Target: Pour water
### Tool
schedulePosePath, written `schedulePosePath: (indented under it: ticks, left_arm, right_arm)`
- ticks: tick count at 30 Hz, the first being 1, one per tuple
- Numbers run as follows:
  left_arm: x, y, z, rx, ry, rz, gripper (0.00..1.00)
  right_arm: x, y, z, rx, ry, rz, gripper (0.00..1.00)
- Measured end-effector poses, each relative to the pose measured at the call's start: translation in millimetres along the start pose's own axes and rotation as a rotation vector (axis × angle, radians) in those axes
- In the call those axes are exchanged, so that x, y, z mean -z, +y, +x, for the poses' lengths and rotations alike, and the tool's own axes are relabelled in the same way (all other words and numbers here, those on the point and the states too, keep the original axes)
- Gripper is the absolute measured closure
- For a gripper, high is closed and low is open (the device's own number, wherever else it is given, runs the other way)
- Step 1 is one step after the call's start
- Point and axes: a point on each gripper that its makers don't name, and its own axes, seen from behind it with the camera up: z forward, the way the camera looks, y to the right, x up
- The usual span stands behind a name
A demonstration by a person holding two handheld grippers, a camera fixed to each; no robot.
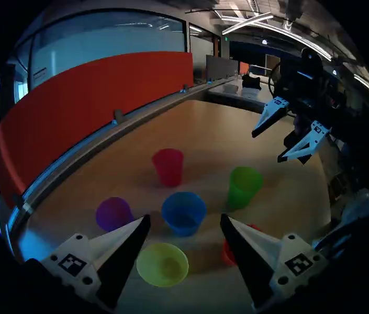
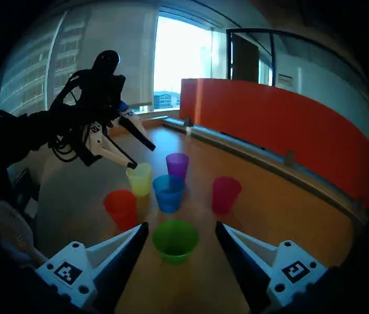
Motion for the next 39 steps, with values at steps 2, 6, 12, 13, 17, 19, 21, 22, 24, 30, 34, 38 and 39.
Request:
schedulePosePath:
  ticks: [2, 6, 12, 13, 17, 19, 21, 22, 24, 30, 34, 38, 39]
  left_arm:
    - [-4.6, 0.4, -3, -0.005, -0.017, -0.003, 0.01]
    - [-13.6, 1.9, -9, -0.012, -0.051, -0.009, 0.01]
    - [-27.7, 4.1, -16, -0.022, -0.098, -0.010, 0.01]
    - [-30.0, 4.2, -17, -0.026, -0.104, -0.009, 0.01]
    - [-37.8, 4.2, -20, -0.036, -0.121, -0.003, 0.01]
    - [-41.0, 3.6, -22, -0.037, -0.131, 0.002, 0.01]
    - [-43.7, 2.8, -23, -0.036, -0.141, 0.007, 0.01]
    - [-45.0, 1.8, -24, -0.033, -0.147, 0.010, 0.01]
    - [-47.1, 0.3, -26, -0.030, -0.157, 0.016, 0.01]
    - [-53.1, -1.0, -30, -0.027, -0.179, 0.020, 0.01]
    - [-57.8, -1.4, -32, -0.026, -0.189, 0.024, 0.01]
    - [-62.6, -1.4, -33, -0.021, -0.190, 0.025, 0.00]
    - [-63.7, -1.4, -33, -0.020, -0.189, 0.026, 0.00]
  right_arm:
    - [-2.1, -1, -4, 0.001, -0.007, 0.002, 0.00]
    - [-6.1, -2, -11, -0.001, -0.017, 0.005, 0.00]
    - [-10.8, -3, -21, 0.003, -0.031, 0.010, 0.00]
    - [-11.6, -4, -22, 0.004, -0.034, 0.012, 0.00]
    - [-14.4, -5, -26, 0.012, -0.043, 0.016, 0.00]
    - [-15.9, -6, -28, 0.016, -0.049, 0.019, 0.00]
    - [-17.5, -7, -30, 0.018, -0.054, 0.022, 0.00]
    - [-18.8, -7, -31, 0.018, -0.057, 0.024, 0.00]
    - [-21.0, -8, -33, 0.016, -0.061, 0.027, 0.00]
    - [-26.8, -8, -39, 0.010, -0.071, 0.035, 0.00]
    - [-31.0, -7, -43, 0.006, -0.079, 0.034, 0.00]
    - [-34.7, -6, -47, 0.002, -0.085, 0.036, 0.00]
    - [-35.7, -6, -48, 0.002, -0.087, 0.037, 0.00]
